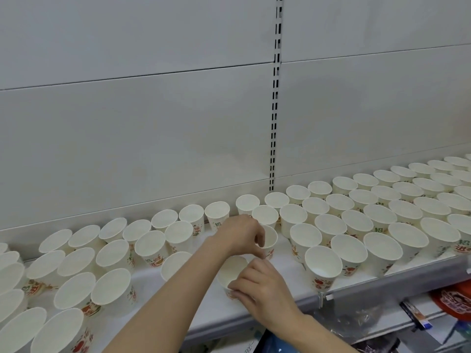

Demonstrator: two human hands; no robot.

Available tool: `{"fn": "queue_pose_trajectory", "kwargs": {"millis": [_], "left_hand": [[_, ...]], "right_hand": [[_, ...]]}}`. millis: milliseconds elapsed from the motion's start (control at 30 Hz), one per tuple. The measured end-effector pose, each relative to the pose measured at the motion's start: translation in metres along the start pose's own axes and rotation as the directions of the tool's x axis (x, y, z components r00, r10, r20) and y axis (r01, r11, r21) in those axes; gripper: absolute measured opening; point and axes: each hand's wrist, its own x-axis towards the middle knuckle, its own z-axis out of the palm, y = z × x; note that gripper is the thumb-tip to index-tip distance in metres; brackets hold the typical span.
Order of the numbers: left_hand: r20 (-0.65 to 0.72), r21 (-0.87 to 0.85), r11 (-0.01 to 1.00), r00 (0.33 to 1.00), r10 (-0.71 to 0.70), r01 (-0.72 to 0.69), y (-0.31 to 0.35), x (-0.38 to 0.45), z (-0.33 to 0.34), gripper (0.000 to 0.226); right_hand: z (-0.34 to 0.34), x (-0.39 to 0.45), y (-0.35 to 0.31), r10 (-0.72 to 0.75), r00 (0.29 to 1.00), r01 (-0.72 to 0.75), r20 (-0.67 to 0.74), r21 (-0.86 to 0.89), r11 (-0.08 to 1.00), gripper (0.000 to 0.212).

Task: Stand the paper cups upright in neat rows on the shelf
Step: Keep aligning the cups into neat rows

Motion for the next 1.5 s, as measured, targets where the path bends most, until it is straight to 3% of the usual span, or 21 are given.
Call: {"fn": "queue_pose_trajectory", "kwargs": {"millis": [100,267,400,467,567,633,700,800,867,967,1067,1233,1400,1500], "left_hand": [[-0.022,0.083,0.996,0.999,-0.04,0.042,-0.002,-0.002,0.002,0.01],[-0.157,0.202,0.96,0.974,-0.163,0.193,-0.026,-0.024,0.0,0.01],[-0.147,0.276,0.911,0.95,-0.276,0.307,-0.044,-0.039,0.005,0.01],[-0.102,0.18,0.931,0.948,-0.302,0.316,-0.049,-0.042,0.006,0.009],[-0.064,-0.138,0.936,0.94,-0.334,0.323,-0.054,-0.042,-0.005,0.016],[-0.18,-0.244,0.923,0.922,-0.343,0.296,-0.055,-0.031,-0.017,0.014],[-0.307,-0.18,0.944,0.896,-0.321,0.277,-0.052,-0.007,-0.024,0.015],[-0.274,-0.023,0.969,0.931,-0.242,0.245,-0.048,0.035,-0.019,0.031],[-0.177,0.058,0.97,0.958,-0.224,0.237,-0.049,0.054,-0.009,0.037],[-0.143,0.099,0.966,0.964,-0.225,0.24,-0.053,0.068,0.002,0.03],[-0.154,0.062,0.967,0.96,-0.235,0.247,-0.057,0.073,0.008,0.023],[-0.171,-0.007,0.975,0.96,-0.219,0.222,-0.057,0.077,0.01,0.019],[-0.196,-0.036,0.981,0.961,-0.194,0.191,-0.056,0.075,0.012,0.019],[-0.227,-0.143,0.969,0.946,-0.231,0.202,-0.062,0.06,0.006,0.025]], "right_hand": [[0.005,0.002,-0.001,0.0,1.0,0.0,-0.004,0.009,1.0,0.006],[0.01,0.006,-0.001,-0.023,1.0,0.023,0.003,0.015,1.0,0.007],[0.019,0.008,0.001,-0.026,0.999,0.026,0.024,0.026,0.999,0.006],[0.018,0.01,0.001,-0.011,0.999,0.009,0.033,0.054,0.998,0.01],[0.001,0.016,0.004,0.023,0.999,-0.021,-0.023,0.089,0.996,0.021],[-0.015,0.026,0.021,0.059,0.99,-0.058,-0.131,0.008,0.998,0.016],[-0.031,0.041,0.052,0.159,0.969,-0.188,-0.187,-0.149,0.971,0.012],[-0.045,0.061,0.093,0.381,0.924,-0.357,0.002,-0.346,0.868,0.035],[-0.045,0.069,0.106,0.422,0.892,-0.316,0.16,-0.445,0.838,0.04],[-0.04,0.075,0.113,0.424,0.857,-0.253,0.293,-0.477,0.841,0.026],[-0.039,0.076,0.115,0.419,0.858,-0.251,0.297,-0.469,0.847,0.016],[-0.045,0.069,0.112,0.311,0.897,-0.15,0.315,-0.444,0.883,0.025],[-0.038,0.069,0.114,0.327,0.904,-0.178,0.277,-0.452,0.874,0.026],[-0.033,0.067,0.114,0.329,0.914,-0.2,0.237,-0.443,0.874,0.023]]}}
